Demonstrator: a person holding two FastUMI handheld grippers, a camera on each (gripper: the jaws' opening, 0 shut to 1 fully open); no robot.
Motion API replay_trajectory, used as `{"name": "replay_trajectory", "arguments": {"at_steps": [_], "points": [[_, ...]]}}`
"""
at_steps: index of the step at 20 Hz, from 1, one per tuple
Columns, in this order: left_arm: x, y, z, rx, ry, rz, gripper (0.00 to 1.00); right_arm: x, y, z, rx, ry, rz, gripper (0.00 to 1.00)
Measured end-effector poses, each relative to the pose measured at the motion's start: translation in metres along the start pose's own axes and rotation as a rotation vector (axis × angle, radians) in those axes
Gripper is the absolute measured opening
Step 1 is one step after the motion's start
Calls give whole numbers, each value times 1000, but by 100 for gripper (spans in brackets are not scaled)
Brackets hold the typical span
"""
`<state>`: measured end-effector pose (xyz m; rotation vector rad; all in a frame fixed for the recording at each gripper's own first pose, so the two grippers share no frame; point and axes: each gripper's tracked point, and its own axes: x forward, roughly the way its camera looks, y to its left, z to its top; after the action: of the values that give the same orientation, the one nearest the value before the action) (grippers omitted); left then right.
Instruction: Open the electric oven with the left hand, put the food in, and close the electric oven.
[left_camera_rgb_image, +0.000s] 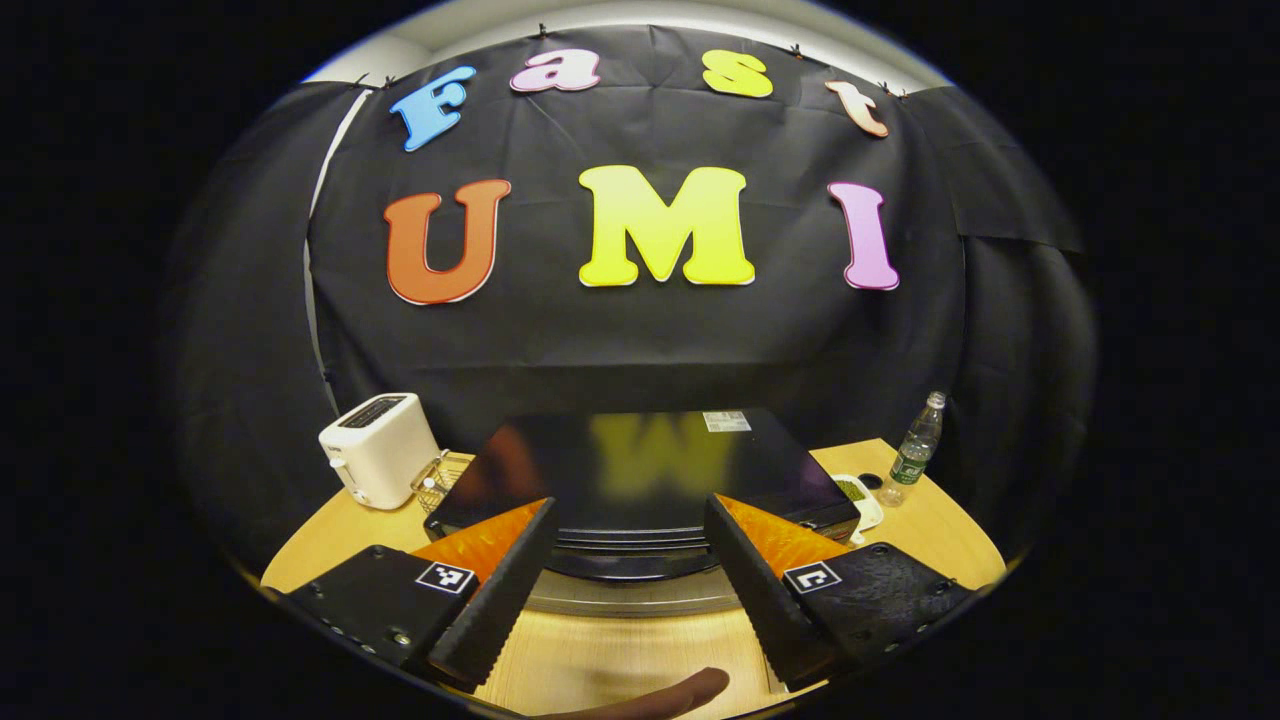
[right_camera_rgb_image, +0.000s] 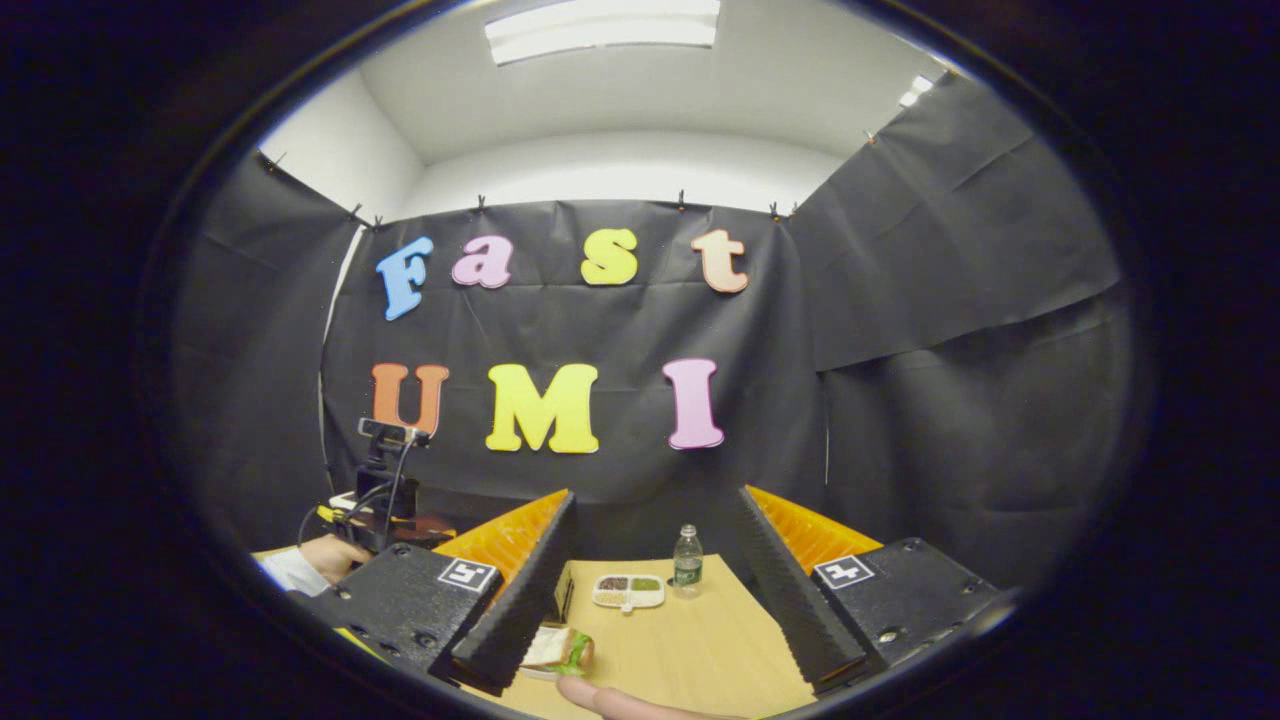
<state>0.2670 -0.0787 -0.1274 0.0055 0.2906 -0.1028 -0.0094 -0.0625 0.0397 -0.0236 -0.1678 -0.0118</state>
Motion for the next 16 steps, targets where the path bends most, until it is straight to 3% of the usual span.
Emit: {"name": "replay_trajectory", "arguments": {"at_steps": [1,2,3,6,8,11,12,13,16], "points": [[4,3,-5,-2,13,8,96,0,-5,-1,2,2,-8,100],[8,5,-8,-7,25,11,96,1,-9,-3,3,5,-14,89],[10,7,-14,-13,46,15,96,1,-10,-5,4,8,-13,100],[15,6,-34,-5,131,13,97,1,-15,-6,11,5,-17,100],[19,5,-31,44,105,1,99,2,-22,-4,8,-7,-32,100],[20,2,-37,7,122,-6,97,3,-30,-9,-6,0,-68,100],[18,4,-35,13,112,-6,97,3,-29,-9,0,5,-70,89],[18,2,-37,18,121,-9,97,2,-28,-8,6,2,-66,100],[6,2,-42,4,135,-16,97,-1,-31,-9,13,5,-79,100]]}}
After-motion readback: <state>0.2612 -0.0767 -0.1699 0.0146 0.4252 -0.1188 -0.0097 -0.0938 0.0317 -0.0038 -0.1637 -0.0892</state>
